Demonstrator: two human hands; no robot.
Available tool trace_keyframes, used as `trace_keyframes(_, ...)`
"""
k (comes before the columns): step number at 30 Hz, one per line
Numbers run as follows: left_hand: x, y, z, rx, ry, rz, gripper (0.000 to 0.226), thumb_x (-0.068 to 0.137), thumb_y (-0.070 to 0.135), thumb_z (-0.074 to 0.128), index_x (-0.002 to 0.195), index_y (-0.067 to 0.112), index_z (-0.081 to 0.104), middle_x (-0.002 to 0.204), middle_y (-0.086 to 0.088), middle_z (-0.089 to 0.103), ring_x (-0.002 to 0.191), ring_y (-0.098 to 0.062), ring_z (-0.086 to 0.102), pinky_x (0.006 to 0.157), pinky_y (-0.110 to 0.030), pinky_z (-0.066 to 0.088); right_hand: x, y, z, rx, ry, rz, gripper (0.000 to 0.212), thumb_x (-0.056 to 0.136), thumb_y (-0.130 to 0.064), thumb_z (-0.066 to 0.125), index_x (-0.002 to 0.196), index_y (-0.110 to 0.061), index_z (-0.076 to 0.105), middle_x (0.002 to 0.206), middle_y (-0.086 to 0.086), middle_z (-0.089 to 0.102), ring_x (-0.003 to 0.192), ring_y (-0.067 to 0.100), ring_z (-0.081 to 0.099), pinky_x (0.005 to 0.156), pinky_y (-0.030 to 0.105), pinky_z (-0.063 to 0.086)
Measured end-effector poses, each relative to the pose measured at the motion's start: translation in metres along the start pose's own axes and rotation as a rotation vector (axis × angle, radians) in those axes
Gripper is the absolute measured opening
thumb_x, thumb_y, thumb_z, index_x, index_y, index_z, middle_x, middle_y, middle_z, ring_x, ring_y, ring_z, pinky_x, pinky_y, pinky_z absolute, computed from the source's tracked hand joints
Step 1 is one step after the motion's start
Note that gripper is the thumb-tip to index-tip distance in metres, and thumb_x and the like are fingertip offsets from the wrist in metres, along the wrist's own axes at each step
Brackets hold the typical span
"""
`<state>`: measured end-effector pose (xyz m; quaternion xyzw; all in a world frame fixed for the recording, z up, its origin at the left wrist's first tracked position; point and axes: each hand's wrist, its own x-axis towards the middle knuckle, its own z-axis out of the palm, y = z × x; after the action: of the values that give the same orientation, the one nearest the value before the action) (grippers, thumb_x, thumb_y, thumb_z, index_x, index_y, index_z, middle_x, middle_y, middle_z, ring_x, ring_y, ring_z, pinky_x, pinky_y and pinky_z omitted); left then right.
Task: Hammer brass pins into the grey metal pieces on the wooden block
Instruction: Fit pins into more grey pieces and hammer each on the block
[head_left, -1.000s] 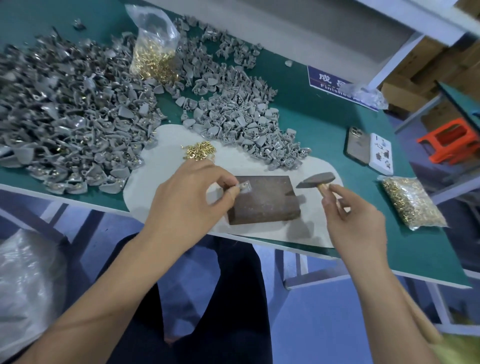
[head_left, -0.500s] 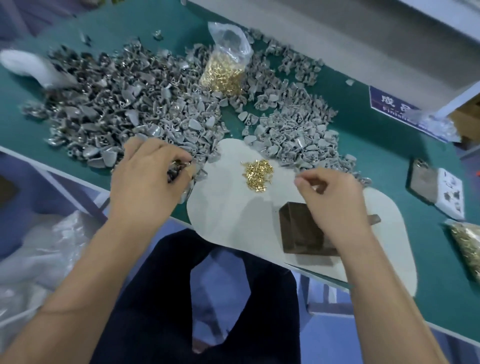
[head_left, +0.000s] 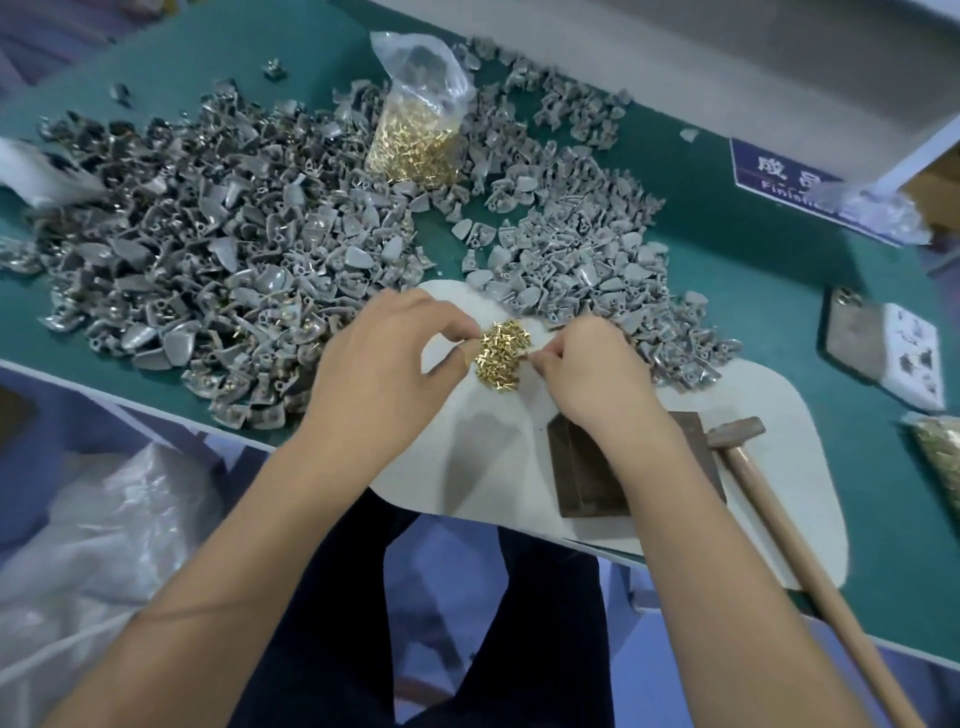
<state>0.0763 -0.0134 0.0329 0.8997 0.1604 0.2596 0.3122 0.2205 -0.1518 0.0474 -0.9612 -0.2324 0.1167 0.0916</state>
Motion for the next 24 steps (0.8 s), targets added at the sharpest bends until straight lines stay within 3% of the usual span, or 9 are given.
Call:
trace_keyframes(3, 0.037, 0.009, 0.020, 0.044, -0.081, -0.038, 0.012, 0.092, 0.039, 0.066, 0.104, 0.038, 0.068, 0.094, 0.019, 0.063, 0.077, 0.005, 0.048, 0.066, -0.027, 0.041, -0.001, 0.009, -0.007, 0.259, 0.060, -0.016, 0.023, 0.104, -0.024, 0.056, 0.087, -0.012, 0.064, 0.077, 0.004, 0.066, 0.068, 0.023, 0.067, 0.062, 0.039, 0.054)
trace_keyframes(6, 0.067, 0.016, 0.038, 0.099, -0.113, -0.021, 0.020, 0.091, 0.040, 0.066, 0.111, 0.035, 0.067, 0.098, 0.017, 0.066, 0.090, -0.008, 0.058, 0.074, -0.031, 0.048, -0.013, 0.026, -0.016, 0.572, 0.199, -0.033, 0.015, 0.100, -0.017, 0.062, 0.088, -0.022, 0.068, 0.080, -0.003, 0.072, 0.070, 0.013, 0.072, 0.072, 0.048, 0.062)
trace_keyframes(8, 0.080, 0.017, 0.053, 0.200, -0.129, -0.008, 0.021, 0.092, 0.040, 0.066, 0.112, 0.033, 0.067, 0.101, 0.015, 0.067, 0.099, -0.013, 0.060, 0.073, -0.032, 0.047, -0.022, 0.039, -0.022, 0.646, 0.278, -0.070, 0.023, 0.096, -0.011, 0.067, 0.085, -0.031, 0.069, 0.079, -0.009, 0.072, 0.075, 0.015, 0.071, 0.074, 0.048, 0.062)
trace_keyframes(10, 0.088, 0.016, 0.066, 0.327, -0.151, 0.011, 0.020, 0.092, 0.041, 0.066, 0.108, 0.030, 0.067, 0.104, 0.010, 0.066, 0.103, -0.018, 0.060, 0.070, -0.033, 0.046, -0.031, 0.049, -0.025, 0.692, 0.338, -0.087, 0.031, 0.092, -0.008, 0.069, 0.085, -0.037, 0.069, 0.080, -0.014, 0.071, 0.077, 0.014, 0.071, 0.074, 0.046, 0.062)
trace_keyframes(13, 0.095, 0.015, 0.080, 0.395, -0.170, 0.016, 0.021, 0.088, 0.046, 0.071, 0.100, 0.029, 0.068, 0.099, 0.005, 0.063, 0.099, -0.022, 0.060, 0.065, -0.032, 0.043, -0.045, 0.063, -0.028, 0.721, 0.425, -0.089, 0.027, 0.091, -0.004, 0.066, 0.090, -0.030, 0.073, 0.086, -0.015, 0.072, 0.080, 0.007, 0.069, 0.074, 0.039, 0.062)
trace_keyframes(16, 0.101, 0.018, 0.085, 0.434, -0.200, -0.012, 0.022, 0.089, 0.047, 0.072, 0.098, 0.027, 0.071, 0.095, 0.002, 0.069, 0.093, -0.025, 0.063, 0.065, -0.035, 0.050, -0.058, 0.077, -0.028, 0.706, 0.492, -0.112, 0.022, 0.093, -0.003, 0.064, 0.095, -0.023, 0.074, 0.092, -0.009, 0.073, 0.086, 0.004, 0.067, 0.083, 0.021, 0.054)
trace_keyframes(17, 0.102, 0.019, 0.084, 0.426, -0.216, -0.021, 0.021, 0.089, 0.044, 0.073, 0.097, 0.024, 0.072, 0.092, 0.001, 0.071, 0.091, -0.027, 0.065, 0.066, -0.037, 0.053, -0.063, 0.082, -0.027, 0.731, 0.500, -0.093, 0.021, 0.094, -0.004, 0.063, 0.096, -0.022, 0.074, 0.093, -0.007, 0.074, 0.088, 0.005, 0.067, 0.084, 0.021, 0.053)
trace_keyframes(21, 0.100, 0.024, 0.071, 0.385, -0.221, -0.034, 0.011, 0.091, 0.029, 0.072, 0.093, 0.018, 0.073, 0.089, -0.003, 0.073, 0.089, -0.029, 0.064, 0.067, -0.038, 0.052, -0.077, 0.093, -0.020, 0.880, 0.504, 0.003, 0.022, 0.096, -0.008, 0.063, 0.096, -0.027, 0.073, 0.090, -0.015, 0.072, 0.087, 0.008, 0.067, 0.081, 0.046, 0.060)
trace_keyframes(24, 0.097, 0.026, 0.062, 0.386, -0.191, -0.040, 0.011, 0.092, 0.035, 0.071, 0.097, 0.025, 0.074, 0.091, 0.003, 0.072, 0.095, -0.026, 0.062, 0.068, -0.034, 0.046, -0.086, 0.090, -0.017, 0.923, 0.511, 0.008, 0.021, 0.094, -0.010, 0.066, 0.095, -0.029, 0.075, 0.087, -0.019, 0.073, 0.085, 0.011, 0.069, 0.076, 0.051, 0.061)
